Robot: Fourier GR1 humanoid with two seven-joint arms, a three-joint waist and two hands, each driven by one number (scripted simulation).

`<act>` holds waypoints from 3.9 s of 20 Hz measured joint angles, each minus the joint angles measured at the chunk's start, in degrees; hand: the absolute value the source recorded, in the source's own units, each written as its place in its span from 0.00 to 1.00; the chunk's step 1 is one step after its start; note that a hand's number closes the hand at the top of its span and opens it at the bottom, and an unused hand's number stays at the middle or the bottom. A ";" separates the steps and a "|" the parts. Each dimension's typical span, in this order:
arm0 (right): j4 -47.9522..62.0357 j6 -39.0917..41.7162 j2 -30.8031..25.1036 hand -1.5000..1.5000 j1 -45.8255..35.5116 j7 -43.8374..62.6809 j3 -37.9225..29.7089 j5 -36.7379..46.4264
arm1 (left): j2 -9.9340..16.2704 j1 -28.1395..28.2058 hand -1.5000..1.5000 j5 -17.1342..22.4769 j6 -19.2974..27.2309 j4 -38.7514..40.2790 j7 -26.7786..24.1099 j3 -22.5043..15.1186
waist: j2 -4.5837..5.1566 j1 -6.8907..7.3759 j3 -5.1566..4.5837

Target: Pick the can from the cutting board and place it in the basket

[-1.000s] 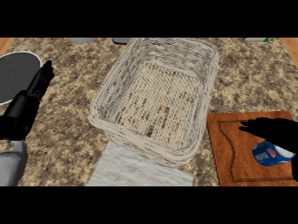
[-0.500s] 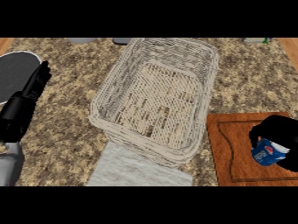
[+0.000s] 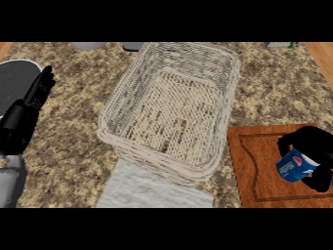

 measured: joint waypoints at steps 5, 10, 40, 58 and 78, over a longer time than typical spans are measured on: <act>0.49 -5.49 4.54 1.00 2.53 16.77 -11.81 -1.03 | 0.20 1.65 0.50 0.20 0.15 -0.68 -0.23 0.68 | -0.06 -1.12 0.35; -5.16 -13.37 9.84 1.00 3.24 27.15 -18.16 -1.73 | 0.15 0.95 0.50 0.44 -0.21 -2.50 1.78 0.34 | 0.21 -0.65 0.78; -25.74 -0.84 26.81 1.00 -49.96 73.05 -14.40 -28.99 | -1.10 0.56 0.50 -0.73 -1.26 -2.40 1.52 -0.49 | 0.74 1.54 0.88; -5.34 0.58 29.15 1.00 -56.07 76.91 -6.27 -26.67 | -2.16 0.42 0.50 -2.07 -0.52 -2.58 1.74 -0.47 | 0.66 1.05 0.93; -4.72 -2.79 31.61 0.00 -55.11 75.93 -10.38 -29.89 | -2.02 0.09 0.50 -1.31 -2.01 -1.87 1.15 0.80 | 0.77 1.27 0.97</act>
